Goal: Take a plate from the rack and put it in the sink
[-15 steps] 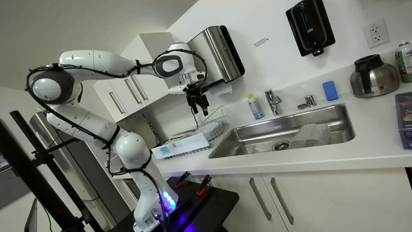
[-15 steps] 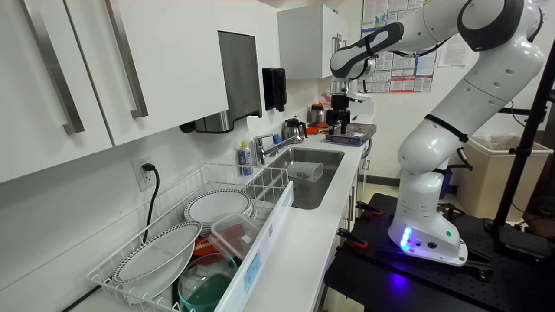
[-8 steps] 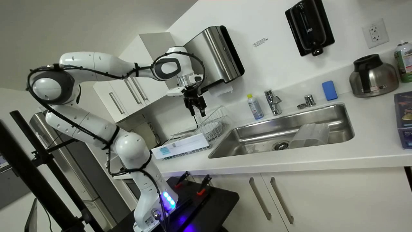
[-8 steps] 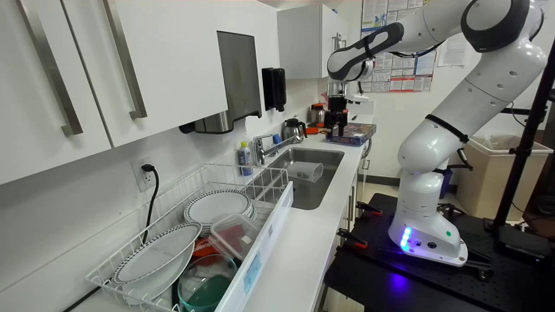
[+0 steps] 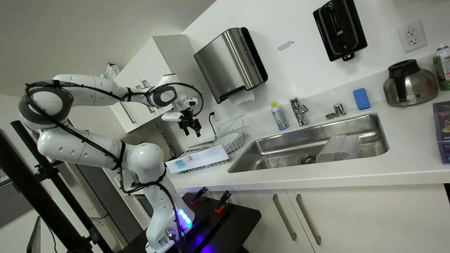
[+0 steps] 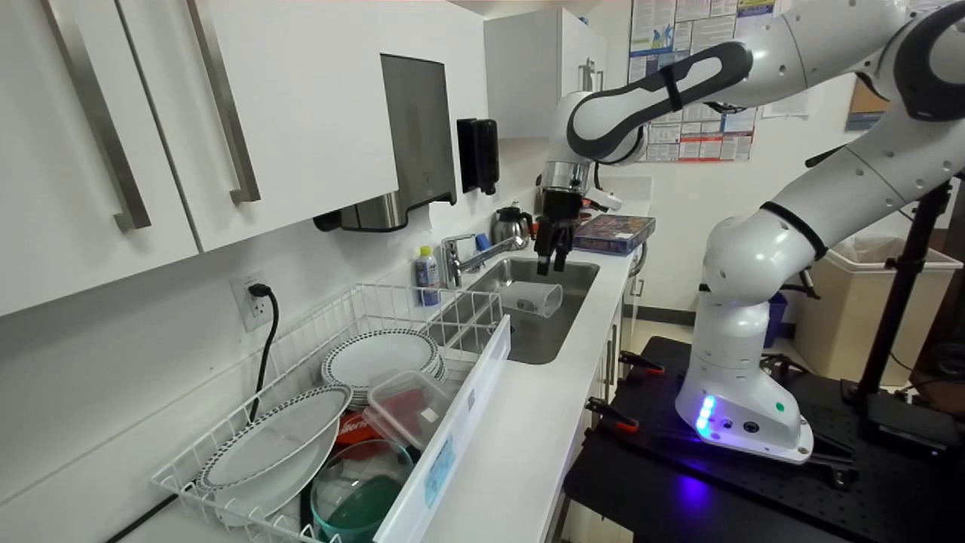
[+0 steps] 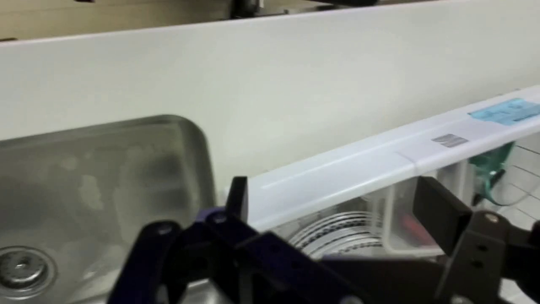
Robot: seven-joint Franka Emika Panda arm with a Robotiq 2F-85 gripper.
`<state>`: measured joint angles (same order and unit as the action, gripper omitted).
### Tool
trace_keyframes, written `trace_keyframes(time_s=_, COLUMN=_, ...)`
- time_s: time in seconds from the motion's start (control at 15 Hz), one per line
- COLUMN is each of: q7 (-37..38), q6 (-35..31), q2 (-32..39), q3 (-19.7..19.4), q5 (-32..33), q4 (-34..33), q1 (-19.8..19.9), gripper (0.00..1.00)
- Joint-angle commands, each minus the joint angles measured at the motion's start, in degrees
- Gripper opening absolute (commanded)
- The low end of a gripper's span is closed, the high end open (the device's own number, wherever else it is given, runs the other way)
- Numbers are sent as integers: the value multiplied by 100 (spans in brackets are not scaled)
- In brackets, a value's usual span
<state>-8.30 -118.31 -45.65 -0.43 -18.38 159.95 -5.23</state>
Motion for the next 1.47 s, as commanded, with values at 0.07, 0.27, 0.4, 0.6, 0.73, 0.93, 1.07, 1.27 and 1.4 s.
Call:
trace_keyframes(time_s=0.07, q7=1030, q6=-1064, q2=-136, q3=927, q5=-999, q4=40, q1=-884, gripper=100)
trace_keyframes(time_s=0.27, q7=1056, q6=-962, q2=-84, q3=848, q5=-823, q4=-5, q1=-979, gripper=100)
trace_keyframes(time_s=0.4, q7=1071, q6=-969, q2=-83, q3=883, q5=-820, q4=-4, q1=-980, gripper=100)
trace_keyframes(time_s=0.6, q7=1015, q6=-1177, q2=115, q3=744, q5=-1272, q4=-37, q1=-1201, gripper=100)
trace_keyframes(time_s=0.73, q7=1308, q6=-1454, q2=508, q3=970, q5=-1818, q4=-199, q1=-1441, gripper=100)
trace_keyframes(time_s=0.93, q7=1916, q6=-2184, q2=1155, q3=1633, q5=-2544, q4=-474, q1=-1680, gripper=100)
trace_keyframes(time_s=1.07, q7=2171, q6=-2925, q2=1653, q3=1995, q5=-3161, q4=-690, q1=-1868, gripper=100)
trace_keyframes(time_s=1.27, q7=2118, q6=-3971, q2=2453, q3=2272, q5=-4231, q4=-1105, q1=-2158, gripper=100)
trace_keyframes(time_s=1.4, q7=2131, q6=-3757, q2=2042, q3=2328, q5=-3987, q4=-814, q1=-2064, gripper=100)
